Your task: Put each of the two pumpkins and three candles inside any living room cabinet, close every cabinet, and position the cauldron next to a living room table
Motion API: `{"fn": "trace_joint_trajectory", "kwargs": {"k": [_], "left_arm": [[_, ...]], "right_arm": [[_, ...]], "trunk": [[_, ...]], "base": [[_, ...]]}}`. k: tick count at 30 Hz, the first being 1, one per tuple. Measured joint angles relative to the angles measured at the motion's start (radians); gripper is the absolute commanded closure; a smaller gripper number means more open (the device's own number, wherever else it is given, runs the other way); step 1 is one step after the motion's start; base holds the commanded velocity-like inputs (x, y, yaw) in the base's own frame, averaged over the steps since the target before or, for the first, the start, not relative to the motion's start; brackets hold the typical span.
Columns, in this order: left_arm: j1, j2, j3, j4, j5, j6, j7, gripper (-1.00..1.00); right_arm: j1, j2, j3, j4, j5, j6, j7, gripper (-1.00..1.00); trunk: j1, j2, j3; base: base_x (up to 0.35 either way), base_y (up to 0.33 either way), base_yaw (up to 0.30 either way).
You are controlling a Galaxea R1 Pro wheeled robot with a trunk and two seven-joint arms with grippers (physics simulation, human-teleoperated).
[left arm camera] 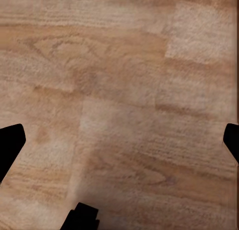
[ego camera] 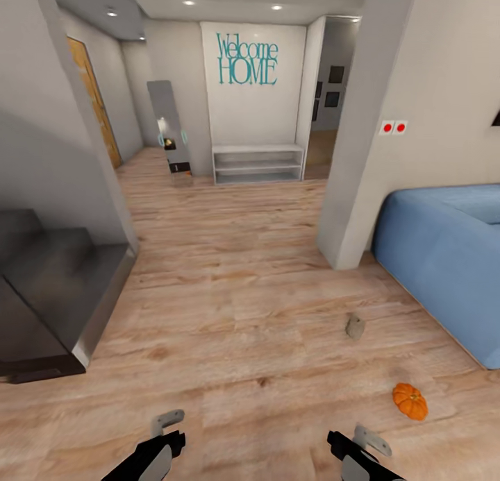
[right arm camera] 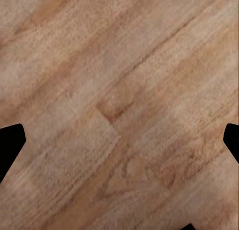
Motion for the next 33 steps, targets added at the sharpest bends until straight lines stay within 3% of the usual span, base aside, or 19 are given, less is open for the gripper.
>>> {"fn": "trace_joint_trajectory", "kwargs": {"k": [33], "left_arm": [[0.000, 0.000, 0.000, 0.000, 0.000, 0.000, 0.000, -1.00]], "right_arm": [[0.000, 0.003, 0.000, 0.000, 0.000, 0.000, 0.000, -1.00]], "trunk": [[0.000, 0.000, -0.016]], "base": [[0.340, 0.000, -0.107]]}}
